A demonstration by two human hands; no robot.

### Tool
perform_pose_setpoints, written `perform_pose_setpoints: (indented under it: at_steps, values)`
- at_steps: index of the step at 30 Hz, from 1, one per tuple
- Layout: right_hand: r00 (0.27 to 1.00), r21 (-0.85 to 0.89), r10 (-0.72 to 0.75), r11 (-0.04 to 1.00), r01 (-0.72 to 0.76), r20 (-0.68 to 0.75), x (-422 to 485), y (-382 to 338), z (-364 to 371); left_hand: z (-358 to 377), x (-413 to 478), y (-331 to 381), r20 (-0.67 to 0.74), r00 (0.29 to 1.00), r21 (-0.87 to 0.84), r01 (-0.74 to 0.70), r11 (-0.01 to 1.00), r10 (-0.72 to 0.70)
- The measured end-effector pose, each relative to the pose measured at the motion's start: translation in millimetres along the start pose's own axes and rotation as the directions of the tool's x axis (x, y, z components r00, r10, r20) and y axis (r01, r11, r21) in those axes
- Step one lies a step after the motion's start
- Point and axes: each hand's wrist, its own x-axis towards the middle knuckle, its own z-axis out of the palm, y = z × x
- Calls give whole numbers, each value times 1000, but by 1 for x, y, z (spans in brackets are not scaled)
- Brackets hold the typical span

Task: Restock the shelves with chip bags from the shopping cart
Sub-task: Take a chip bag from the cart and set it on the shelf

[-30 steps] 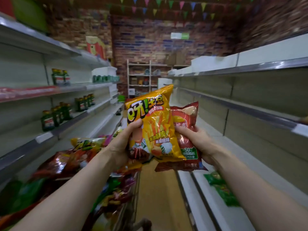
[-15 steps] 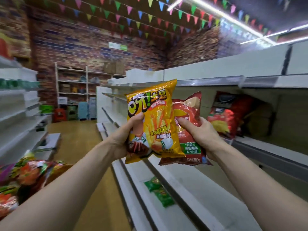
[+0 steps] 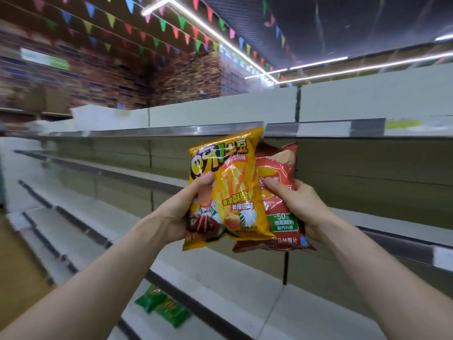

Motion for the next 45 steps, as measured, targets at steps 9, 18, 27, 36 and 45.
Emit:
perform_pose_setpoints:
  at_steps: [9, 18, 27, 36, 45]
  values:
    - [972, -68, 55, 995, -73, -229, -26, -14, -79, 68, 34, -16, 196, 971, 58, 129, 990, -137]
    - [939, -64, 119, 987, -147, -324, -18, -25, -138, 133, 79, -16, 221, 965, 223, 94, 970, -144]
    - [908, -100, 165, 971, -218, -386, 17, -28, -204, 177, 125, -19, 253, 955, 168, 118, 979, -158]
    - [923, 40, 135, 991, -129, -360, 70, -5, -205, 178, 177, -32, 134, 976, 192, 146, 970, -173]
    - [917, -23, 94, 993, -112, -388, 125, 10, -195, 164, 221, -32, 75, 990, 246, 101, 964, -123]
